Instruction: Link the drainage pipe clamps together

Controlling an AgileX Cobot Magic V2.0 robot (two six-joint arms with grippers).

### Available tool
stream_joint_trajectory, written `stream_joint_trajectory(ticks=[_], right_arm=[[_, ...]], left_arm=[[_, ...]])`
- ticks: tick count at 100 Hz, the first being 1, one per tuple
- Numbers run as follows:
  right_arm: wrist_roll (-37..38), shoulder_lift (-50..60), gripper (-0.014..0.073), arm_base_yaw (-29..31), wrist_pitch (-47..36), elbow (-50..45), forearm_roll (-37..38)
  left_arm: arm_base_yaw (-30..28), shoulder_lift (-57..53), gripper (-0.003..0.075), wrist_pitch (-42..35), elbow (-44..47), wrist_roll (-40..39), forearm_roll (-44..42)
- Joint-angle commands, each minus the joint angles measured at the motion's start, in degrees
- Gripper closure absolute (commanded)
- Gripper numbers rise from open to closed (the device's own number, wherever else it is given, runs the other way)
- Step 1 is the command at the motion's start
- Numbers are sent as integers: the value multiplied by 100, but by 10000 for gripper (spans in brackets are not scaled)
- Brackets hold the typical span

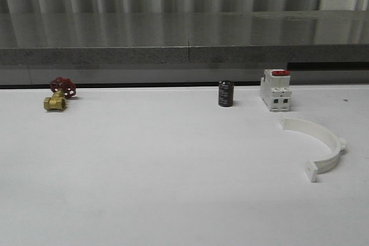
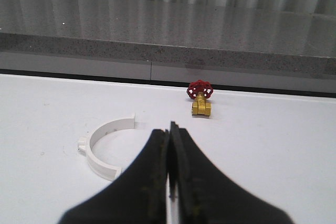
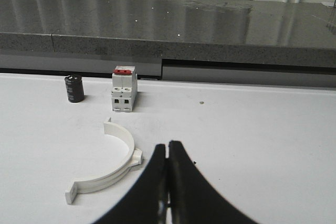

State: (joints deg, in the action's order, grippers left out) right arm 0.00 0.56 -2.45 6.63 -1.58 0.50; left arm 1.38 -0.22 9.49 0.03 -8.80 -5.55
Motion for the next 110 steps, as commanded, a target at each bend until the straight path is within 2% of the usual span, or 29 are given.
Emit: stream_joint_trajectory(ticks=[1,17,32,41,54,66,78,92,99,110], right_arm=[[-66,83,660,3,-474,100,-15],[-66,83,660,3,-474,100,-15],[-66,83,660,3,-474,100,-15],[-66,83,660,3,-474,100,-15],[-66,83,660,3,-474,100,-15],[-66,83,660,3,-474,100,-15],[-66,83,660,3,-474,100,-15],[-66,83,660,3,-474,100,-15],[-66,83,660,3,-474,100,-15],[-66,83,660,3,-474,100,-15]], left_arm=[[35,-158,741,-487,252,-43,-1],[35,-158,741,-517,252,-43,-1],[35,-158,741,-949,186,-43,99],[35,-83,741,-949,-129,-43,368],[35,296,741,-547,-955,-43,413],[35,979,741,266,-1981,-43,413],[35,1837,741,1798,-3146,-43,413],[35,2761,741,3186,-4246,-43,413],[35,3097,741,3522,-4537,-43,402],[35,3454,741,3594,-4655,-43,402]])
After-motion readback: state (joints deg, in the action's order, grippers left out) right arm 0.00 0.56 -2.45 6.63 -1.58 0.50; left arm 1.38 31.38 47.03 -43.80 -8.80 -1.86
